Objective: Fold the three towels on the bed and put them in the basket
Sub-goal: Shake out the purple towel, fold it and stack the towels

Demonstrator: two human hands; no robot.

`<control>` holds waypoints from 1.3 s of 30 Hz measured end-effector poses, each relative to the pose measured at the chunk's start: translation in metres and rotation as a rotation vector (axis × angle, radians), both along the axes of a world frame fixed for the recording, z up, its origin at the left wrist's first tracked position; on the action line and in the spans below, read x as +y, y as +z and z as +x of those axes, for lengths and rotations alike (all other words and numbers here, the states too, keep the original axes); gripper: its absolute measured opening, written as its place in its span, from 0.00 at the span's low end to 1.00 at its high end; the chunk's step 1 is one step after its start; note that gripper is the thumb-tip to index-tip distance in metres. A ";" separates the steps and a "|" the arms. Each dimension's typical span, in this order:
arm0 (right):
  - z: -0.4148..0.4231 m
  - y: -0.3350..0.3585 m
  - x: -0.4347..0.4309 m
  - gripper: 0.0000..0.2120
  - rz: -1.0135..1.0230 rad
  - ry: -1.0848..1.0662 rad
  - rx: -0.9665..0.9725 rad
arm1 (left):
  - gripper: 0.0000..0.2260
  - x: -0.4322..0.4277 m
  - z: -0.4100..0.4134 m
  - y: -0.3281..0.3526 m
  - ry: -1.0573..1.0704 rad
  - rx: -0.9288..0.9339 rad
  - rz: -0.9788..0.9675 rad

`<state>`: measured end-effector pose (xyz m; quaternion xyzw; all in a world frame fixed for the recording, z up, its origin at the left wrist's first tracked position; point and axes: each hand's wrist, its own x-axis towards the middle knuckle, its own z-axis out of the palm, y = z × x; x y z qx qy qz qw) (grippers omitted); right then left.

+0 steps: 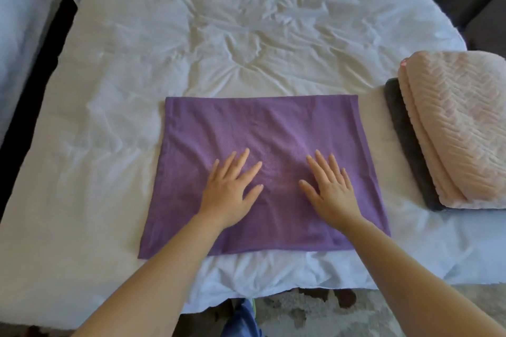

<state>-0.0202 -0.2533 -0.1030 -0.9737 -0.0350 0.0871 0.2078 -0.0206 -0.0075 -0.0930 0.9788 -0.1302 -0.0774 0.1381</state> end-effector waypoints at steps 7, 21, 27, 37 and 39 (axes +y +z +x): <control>-0.004 -0.041 -0.045 0.34 -0.296 -0.253 0.124 | 0.29 0.059 -0.008 -0.056 0.126 0.082 0.286; 0.161 -0.061 -0.028 0.31 -0.252 -0.080 0.060 | 0.28 0.045 0.170 -0.075 0.192 0.080 0.311; 0.191 -0.035 -0.081 0.32 -0.010 -0.474 -0.096 | 0.29 0.040 0.185 -0.053 0.230 0.019 0.246; 0.261 -0.026 -0.104 0.04 0.270 -0.365 -0.080 | 0.13 -0.026 0.243 -0.055 0.198 -0.141 0.105; 0.263 -0.029 -0.106 0.05 0.228 -0.385 -0.059 | 0.13 0.008 0.245 -0.052 0.268 -0.199 0.183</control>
